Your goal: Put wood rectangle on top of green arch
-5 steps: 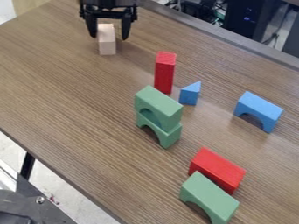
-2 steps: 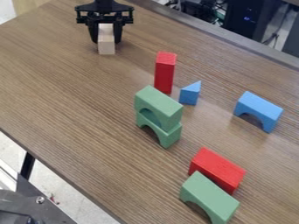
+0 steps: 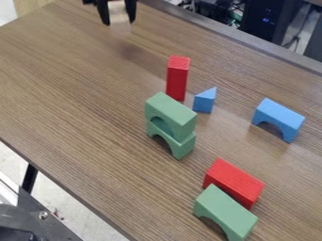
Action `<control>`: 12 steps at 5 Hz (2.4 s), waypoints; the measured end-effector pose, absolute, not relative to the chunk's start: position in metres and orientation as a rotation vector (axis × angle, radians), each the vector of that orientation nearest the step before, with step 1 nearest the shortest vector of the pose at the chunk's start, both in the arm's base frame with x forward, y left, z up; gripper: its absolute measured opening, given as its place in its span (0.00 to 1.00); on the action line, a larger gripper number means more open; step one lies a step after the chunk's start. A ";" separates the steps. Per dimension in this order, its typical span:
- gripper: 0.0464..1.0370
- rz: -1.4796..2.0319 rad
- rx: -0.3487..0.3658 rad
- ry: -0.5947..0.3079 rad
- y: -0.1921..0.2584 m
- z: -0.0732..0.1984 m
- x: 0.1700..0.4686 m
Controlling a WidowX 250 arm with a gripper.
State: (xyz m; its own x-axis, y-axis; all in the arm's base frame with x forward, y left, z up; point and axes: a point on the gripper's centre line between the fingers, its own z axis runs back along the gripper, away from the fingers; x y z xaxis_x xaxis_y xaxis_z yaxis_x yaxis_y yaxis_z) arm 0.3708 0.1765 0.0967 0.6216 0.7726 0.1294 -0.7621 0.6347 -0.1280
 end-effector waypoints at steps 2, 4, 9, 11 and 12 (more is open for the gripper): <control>0.54 1.089 -0.085 -0.238 0.144 0.164 0.345; 0.54 1.305 -0.091 -0.220 0.100 0.181 0.309; 0.54 1.453 -0.121 -0.165 0.028 0.155 0.266; 0.54 1.454 -0.065 -0.099 0.012 0.132 0.258; 0.54 1.456 -0.042 -0.093 0.004 0.126 0.258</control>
State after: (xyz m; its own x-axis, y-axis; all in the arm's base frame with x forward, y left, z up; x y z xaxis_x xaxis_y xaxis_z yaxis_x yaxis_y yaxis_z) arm 0.2580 0.0040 0.1262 0.1121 0.9930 0.0378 -0.9897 0.1150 -0.0853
